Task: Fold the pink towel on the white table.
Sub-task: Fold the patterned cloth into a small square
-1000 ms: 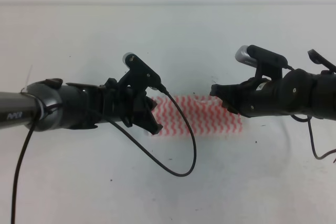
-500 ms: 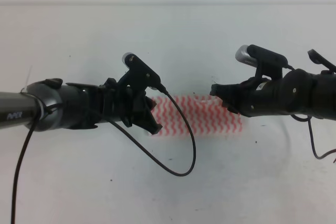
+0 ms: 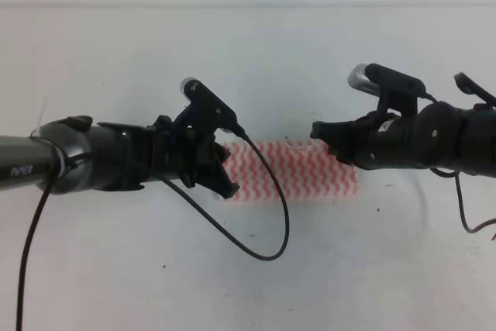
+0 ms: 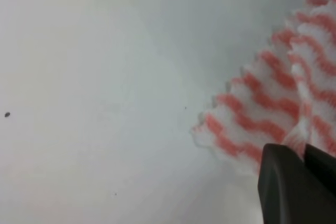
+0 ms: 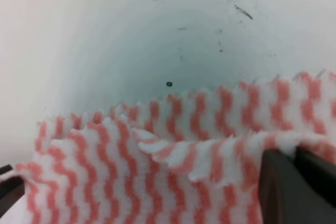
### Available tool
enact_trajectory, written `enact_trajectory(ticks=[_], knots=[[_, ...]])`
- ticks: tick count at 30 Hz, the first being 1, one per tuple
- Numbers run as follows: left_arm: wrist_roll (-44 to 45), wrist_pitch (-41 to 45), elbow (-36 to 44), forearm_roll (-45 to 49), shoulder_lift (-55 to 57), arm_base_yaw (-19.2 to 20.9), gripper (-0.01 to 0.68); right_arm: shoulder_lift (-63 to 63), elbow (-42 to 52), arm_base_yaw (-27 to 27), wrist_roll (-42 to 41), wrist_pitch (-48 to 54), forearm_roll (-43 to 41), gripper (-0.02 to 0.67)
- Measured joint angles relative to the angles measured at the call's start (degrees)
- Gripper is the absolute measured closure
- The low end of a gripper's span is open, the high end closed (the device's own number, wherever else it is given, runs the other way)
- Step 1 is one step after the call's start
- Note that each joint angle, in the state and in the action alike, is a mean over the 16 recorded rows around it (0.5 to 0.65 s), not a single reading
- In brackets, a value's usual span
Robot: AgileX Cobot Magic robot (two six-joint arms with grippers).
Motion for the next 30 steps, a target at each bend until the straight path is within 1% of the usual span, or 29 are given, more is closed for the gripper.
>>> enact_trajectory(ticks=[30], knots=[[0.7,-1.3,-1.0,-0.1,0.7,0.0,0.677,-0.1,0.0,0.0,0.0,-0.1,-0.2,0.666]])
